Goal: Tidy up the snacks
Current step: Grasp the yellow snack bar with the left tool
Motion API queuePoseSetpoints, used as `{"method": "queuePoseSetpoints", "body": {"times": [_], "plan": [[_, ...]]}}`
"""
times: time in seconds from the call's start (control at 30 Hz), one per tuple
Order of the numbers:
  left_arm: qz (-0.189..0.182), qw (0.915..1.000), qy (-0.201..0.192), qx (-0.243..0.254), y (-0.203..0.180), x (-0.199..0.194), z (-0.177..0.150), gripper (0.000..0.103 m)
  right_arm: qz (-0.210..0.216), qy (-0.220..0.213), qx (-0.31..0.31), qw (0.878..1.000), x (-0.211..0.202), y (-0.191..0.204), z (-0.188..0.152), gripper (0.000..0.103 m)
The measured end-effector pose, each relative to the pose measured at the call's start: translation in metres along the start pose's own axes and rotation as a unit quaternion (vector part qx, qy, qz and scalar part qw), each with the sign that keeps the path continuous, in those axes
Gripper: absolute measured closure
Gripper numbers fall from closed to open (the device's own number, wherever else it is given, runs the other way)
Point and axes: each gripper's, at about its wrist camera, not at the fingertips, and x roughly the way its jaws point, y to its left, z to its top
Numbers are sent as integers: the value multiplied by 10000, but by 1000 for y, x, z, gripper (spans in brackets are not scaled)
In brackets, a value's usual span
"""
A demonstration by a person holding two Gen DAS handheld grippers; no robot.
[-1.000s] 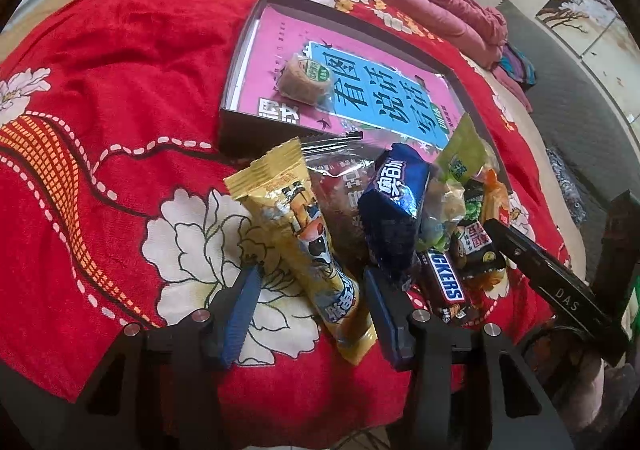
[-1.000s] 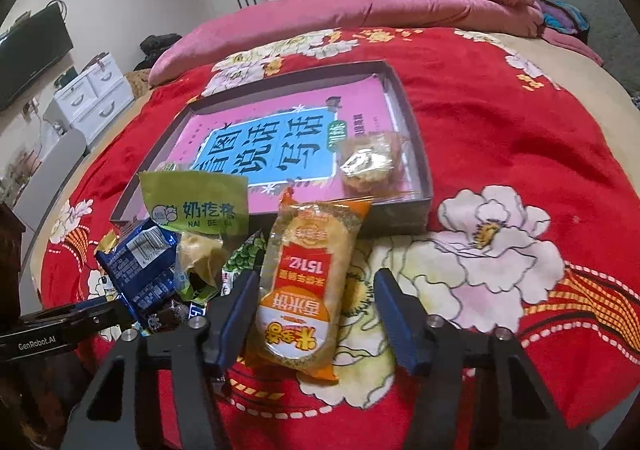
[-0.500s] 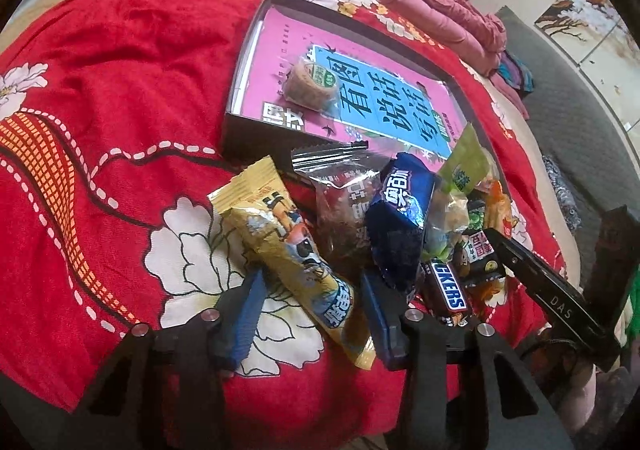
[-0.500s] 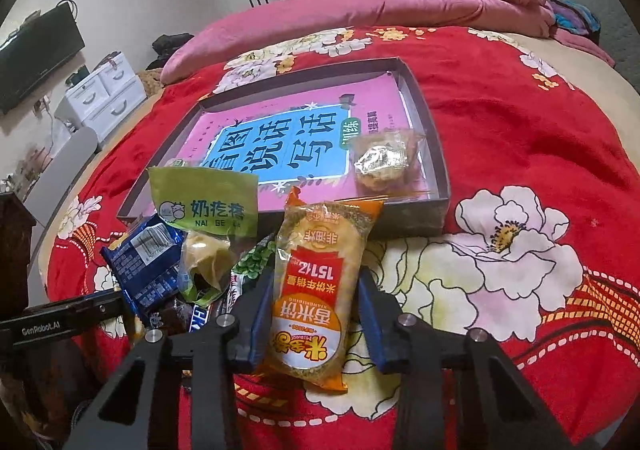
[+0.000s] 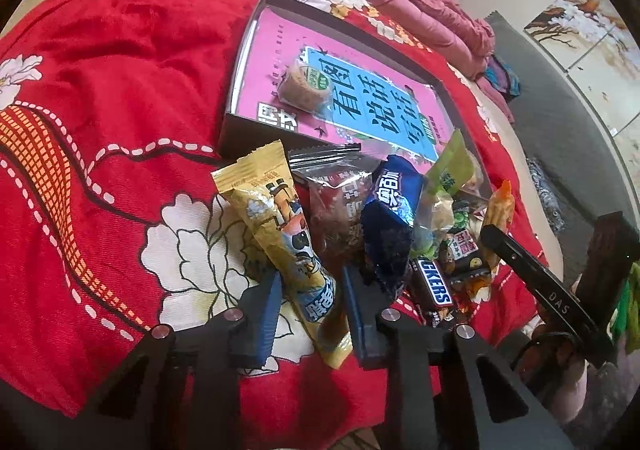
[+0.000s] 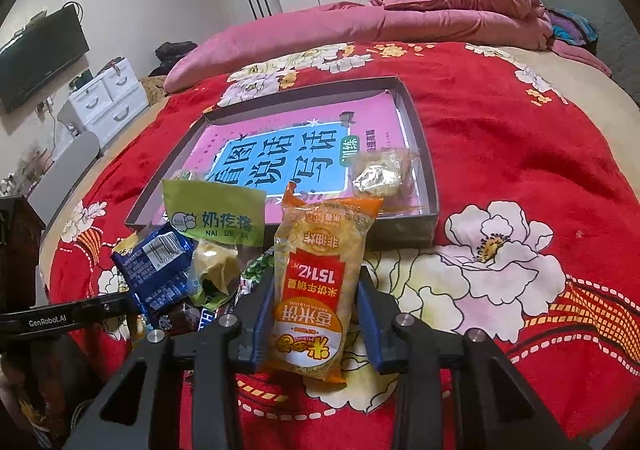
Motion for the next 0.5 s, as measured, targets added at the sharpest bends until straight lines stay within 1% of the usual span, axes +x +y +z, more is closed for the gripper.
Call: {"method": "queuePoseSetpoints", "body": {"times": [0.37,0.5], "plan": [[-22,10000,-91,28,3,-13,1,74,-58,-126,50,9999,-10,-1,5,66],[12,9999,-171,0,6,-21,5,79,-56,-197,26,9998,-13,2,8,66]]}}
